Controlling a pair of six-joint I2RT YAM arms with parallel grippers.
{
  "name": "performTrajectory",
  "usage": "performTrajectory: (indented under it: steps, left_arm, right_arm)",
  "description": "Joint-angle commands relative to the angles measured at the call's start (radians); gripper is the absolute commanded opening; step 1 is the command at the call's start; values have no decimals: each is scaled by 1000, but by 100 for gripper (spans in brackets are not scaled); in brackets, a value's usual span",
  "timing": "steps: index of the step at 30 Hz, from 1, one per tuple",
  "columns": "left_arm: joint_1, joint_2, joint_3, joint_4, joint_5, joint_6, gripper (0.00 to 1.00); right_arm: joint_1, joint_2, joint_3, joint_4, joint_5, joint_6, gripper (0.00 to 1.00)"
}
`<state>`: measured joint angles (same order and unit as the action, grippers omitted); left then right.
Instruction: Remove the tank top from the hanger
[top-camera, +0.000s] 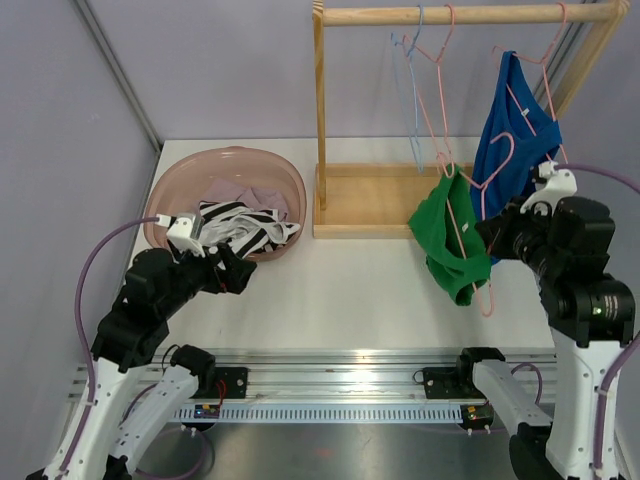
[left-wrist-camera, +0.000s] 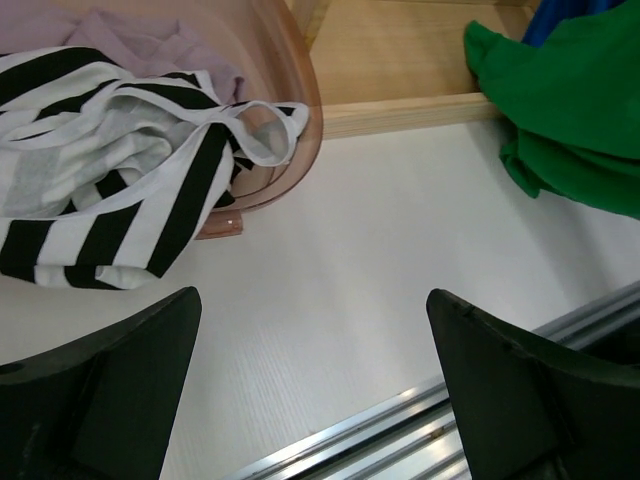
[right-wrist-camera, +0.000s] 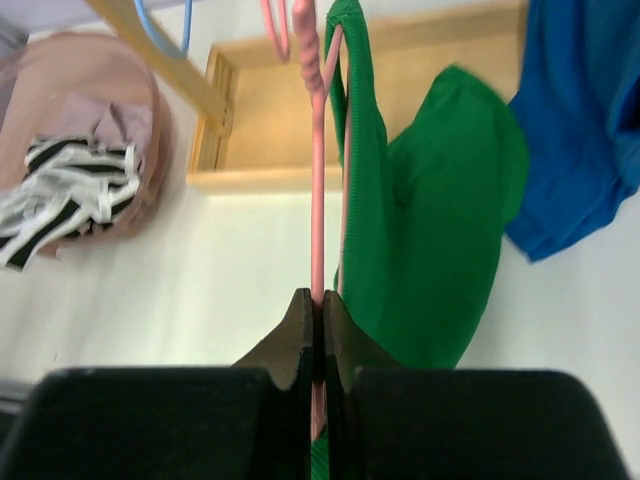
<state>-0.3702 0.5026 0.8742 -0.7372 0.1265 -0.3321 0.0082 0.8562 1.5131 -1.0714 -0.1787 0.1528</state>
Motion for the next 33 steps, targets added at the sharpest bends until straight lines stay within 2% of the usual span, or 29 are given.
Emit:
performTrajectory:
  steps: [1,3,5,6,9,11,13,16,21,26,33]
  left_arm:
    - [-22,40,2,119,133,-28,99]
    - [-47,60,2,165,134,-51,99]
    - [-119,88,8,186,89,-77,99]
    - [-184,97,17,199,28,-93,99]
    - [-288,126,29,217,-68,-117,99]
    - [-424,140,29,240,-204,-142,99]
    - [-492,149,28,249,-279,-151,99]
    - [-631,181,28,259,-453,-160,99]
    - [-838,287,80,271,-684,-134,99]
    - [-929,434,157,346,-685,-29,99]
    - [-946,539,243,394,-723,38,99]
  right_arm:
    - [1,-92,-141,5,-170,22,0]
    - [-1,-146,-201,2,-247,25,0]
    - [-1,-181,-273,-9,-359,27,0]
    - [-1,-195,-295,-12,-390,34,0]
    - [-1,-252,-367,25,-484,79,0]
    - [-1,-298,-436,66,-574,134,0]
    - [-1,-336,-525,117,-695,184,0]
    - [-1,-416,-586,188,-787,263,0]
    - [-1,-474,-581,212,-870,314,0]
    - [6,-422,-530,200,-878,300,0]
    - [154,-286,-363,90,-809,205,0]
